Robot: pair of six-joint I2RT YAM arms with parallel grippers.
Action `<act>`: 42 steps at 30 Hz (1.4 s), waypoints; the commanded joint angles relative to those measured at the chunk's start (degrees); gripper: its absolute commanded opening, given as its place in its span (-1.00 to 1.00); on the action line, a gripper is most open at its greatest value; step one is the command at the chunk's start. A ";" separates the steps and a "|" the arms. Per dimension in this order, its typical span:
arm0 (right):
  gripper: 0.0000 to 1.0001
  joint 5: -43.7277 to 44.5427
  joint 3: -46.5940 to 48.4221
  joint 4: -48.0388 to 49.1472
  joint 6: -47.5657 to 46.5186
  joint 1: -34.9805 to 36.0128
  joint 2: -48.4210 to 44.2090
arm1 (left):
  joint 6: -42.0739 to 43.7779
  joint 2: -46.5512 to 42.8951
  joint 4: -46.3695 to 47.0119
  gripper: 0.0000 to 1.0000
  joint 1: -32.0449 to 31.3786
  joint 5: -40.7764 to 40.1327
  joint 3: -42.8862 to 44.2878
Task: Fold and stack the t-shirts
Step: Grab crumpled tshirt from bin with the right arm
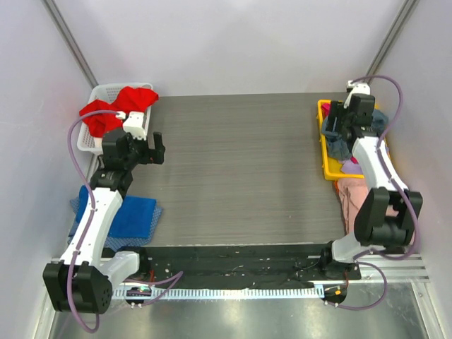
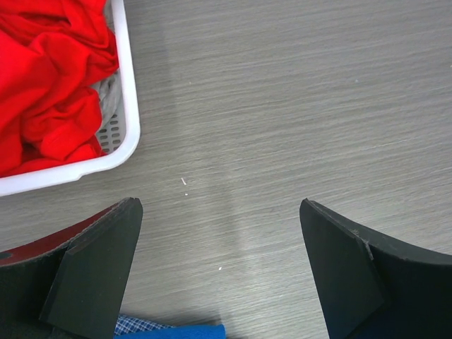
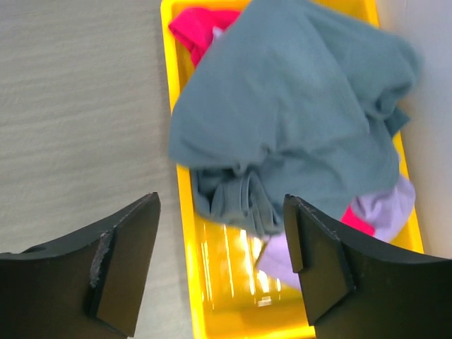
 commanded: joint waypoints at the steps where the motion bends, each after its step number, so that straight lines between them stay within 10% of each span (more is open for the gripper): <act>1: 0.50 1.46 9.97 0.50 -1.41 -0.16 5.53 | 3.03 1.93 1.36 1.00 -0.18 -0.94 1.32; 27: 0.12 5.24 26.33 -1.52 -4.93 -2.00 28.92 | 8.22 14.32 10.50 0.99 -0.18 -3.22 -2.37; 42: -0.98 4.98 24.40 -1.87 -6.51 -2.18 27.25 | 9.01 10.72 9.01 0.99 -0.18 -4.45 -3.43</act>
